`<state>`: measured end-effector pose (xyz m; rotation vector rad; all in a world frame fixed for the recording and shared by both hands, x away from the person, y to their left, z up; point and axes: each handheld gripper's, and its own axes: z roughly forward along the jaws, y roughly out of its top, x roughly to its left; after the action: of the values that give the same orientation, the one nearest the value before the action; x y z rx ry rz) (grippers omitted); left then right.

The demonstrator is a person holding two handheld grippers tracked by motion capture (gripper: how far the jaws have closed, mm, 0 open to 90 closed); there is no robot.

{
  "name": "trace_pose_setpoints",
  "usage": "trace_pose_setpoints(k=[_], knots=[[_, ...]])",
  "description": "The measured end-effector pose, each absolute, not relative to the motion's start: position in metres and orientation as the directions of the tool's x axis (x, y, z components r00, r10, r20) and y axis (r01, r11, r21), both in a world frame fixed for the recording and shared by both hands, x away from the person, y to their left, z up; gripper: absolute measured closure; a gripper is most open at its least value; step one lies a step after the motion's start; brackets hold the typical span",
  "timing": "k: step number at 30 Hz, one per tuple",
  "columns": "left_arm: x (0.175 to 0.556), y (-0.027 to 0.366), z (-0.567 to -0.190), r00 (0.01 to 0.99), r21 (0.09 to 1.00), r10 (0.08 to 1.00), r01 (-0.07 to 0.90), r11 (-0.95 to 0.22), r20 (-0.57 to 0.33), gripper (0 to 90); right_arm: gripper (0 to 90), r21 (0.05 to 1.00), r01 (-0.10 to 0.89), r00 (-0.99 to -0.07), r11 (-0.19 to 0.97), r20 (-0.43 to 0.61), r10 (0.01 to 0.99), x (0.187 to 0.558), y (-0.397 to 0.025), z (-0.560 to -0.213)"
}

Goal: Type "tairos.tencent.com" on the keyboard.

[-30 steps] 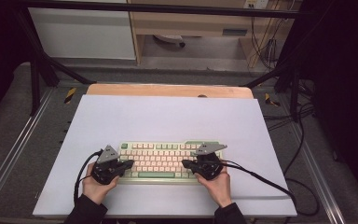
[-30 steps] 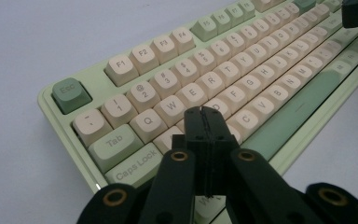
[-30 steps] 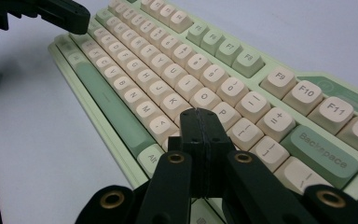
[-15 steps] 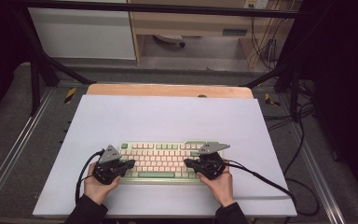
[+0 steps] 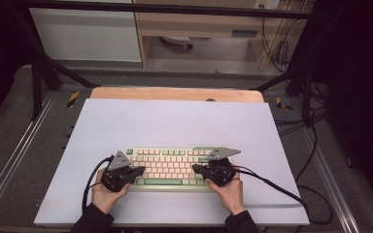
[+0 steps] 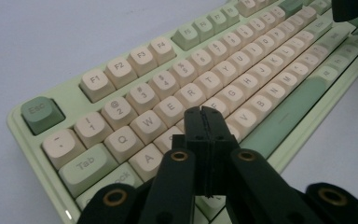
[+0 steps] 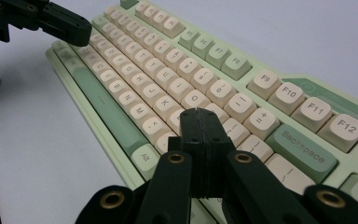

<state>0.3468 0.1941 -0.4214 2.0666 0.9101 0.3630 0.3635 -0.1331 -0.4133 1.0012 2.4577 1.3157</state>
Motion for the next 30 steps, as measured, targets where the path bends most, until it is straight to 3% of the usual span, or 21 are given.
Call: trace_pose_setpoints(k=[30], knots=[[0.346, 0.174, -0.430, 0.722, 0.767, 0.689, 0.475, -0.431, -0.060, 90.0, 90.0, 0.791, 0.478, -0.758, 0.383, 0.150, 0.635, 0.363, -0.133, -0.413]])
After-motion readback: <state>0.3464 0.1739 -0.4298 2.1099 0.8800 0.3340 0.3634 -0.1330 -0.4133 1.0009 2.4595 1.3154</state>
